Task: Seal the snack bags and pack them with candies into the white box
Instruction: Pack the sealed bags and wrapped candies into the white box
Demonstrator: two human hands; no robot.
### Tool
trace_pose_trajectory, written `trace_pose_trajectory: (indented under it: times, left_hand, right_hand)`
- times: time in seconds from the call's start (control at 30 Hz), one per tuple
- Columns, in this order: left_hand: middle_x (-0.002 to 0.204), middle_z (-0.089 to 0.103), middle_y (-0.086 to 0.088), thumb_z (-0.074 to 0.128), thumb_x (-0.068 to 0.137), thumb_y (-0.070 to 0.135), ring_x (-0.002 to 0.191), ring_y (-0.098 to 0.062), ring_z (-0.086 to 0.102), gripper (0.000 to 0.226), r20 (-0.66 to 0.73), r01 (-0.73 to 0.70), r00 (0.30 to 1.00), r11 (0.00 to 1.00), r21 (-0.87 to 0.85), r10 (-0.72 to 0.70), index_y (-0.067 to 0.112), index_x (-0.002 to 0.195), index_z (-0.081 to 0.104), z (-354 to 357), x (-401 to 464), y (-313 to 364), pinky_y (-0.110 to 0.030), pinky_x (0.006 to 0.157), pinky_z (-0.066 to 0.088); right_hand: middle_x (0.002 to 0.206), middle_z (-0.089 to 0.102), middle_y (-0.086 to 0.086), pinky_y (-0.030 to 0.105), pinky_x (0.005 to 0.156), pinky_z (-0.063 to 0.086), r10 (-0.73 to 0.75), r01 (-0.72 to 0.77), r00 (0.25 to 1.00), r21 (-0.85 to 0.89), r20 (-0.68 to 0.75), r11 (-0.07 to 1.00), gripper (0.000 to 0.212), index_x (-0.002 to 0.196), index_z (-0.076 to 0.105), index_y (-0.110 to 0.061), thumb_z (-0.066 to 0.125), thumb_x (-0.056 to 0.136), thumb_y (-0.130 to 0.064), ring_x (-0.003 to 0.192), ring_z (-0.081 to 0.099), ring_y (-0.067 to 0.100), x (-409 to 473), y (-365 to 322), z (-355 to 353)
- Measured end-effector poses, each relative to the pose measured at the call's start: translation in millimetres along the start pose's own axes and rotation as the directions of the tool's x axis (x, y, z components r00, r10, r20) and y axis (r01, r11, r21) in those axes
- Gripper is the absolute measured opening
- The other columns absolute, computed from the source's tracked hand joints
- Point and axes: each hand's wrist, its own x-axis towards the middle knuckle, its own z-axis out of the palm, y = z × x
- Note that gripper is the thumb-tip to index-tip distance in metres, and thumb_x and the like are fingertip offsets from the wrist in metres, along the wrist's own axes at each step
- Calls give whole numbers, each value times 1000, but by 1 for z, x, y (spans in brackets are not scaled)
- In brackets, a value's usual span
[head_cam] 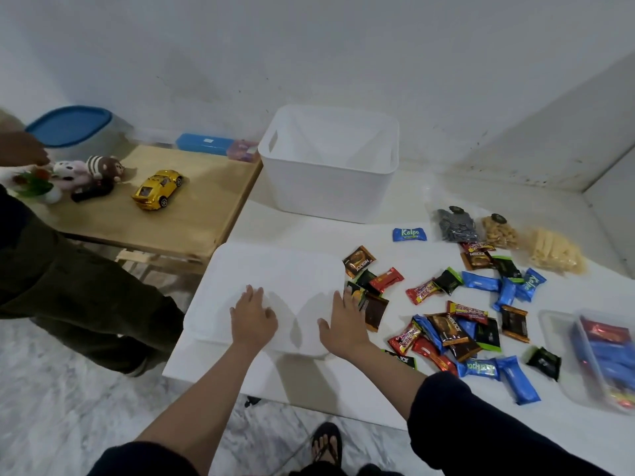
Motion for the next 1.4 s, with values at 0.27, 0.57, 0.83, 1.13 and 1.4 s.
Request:
trace_pose_trajectory:
  times: [0.27, 0.57, 0.83, 1.13, 1.4]
  left_hand:
    - [152, 30, -15, 48, 90, 18, 141, -28, 27, 54, 29, -212, 976, 969, -127, 218, 6, 141, 38, 31, 3, 89, -43, 116, 21]
    - [145, 41, -13, 48, 91, 17, 136, -27, 33, 50, 140, -371, 901, 897, -240, 410, 5, 138, 41, 76, 5, 235, -39, 113, 29]
    - [140, 43, -14, 52, 90, 20, 133, -28, 36, 48, 140, -303, 926, 910, -284, 351, 6, 136, 43, 124, 43, 369, -38, 106, 33]
    - [138, 40, -24, 51, 89, 47, 128, -41, 37, 66, 87, 7, 996, 988, -155, 7, 4, 137, 37, 175, 114, 453, -48, 102, 35]
    - [123, 52, -21, 73, 74, 42, 111, -39, 53, 71, 164, 133, 981, 972, -195, -102, 3, 125, 43, 200, 148, 466, -44, 90, 49]
  right_hand:
    - [157, 17, 10, 53, 116, 13, 101, -85, 973, 84, -210, 993, 62, 147, 18, -8, 43, 94, -28, 145, 10, 29, 2, 44, -51]
    - [143, 40, 12, 51, 108, 31, 355, -313, 865, 172, -354, 934, 57, 140, 31, -7, 45, 92, -33, 132, 36, 30, -11, 159, -127]
    - [125, 50, 19, 45, 97, 40, 500, -413, 754, 286, -426, 865, 46, 130, 42, -3, 50, 90, -26, 115, 49, 37, 24, 290, -233]
    - [130, 45, 16, 49, 98, 38, 437, -455, 822, 39, -365, 890, 57, 138, 31, -14, 47, 90, -42, 121, 44, 36, 108, 387, -303]
    - [138, 31, 22, 55, 104, 34, 684, -675, 702, 121, -201, 728, 84, 130, 21, -13, 71, 70, -45, 128, 31, 44, 165, 397, -317]
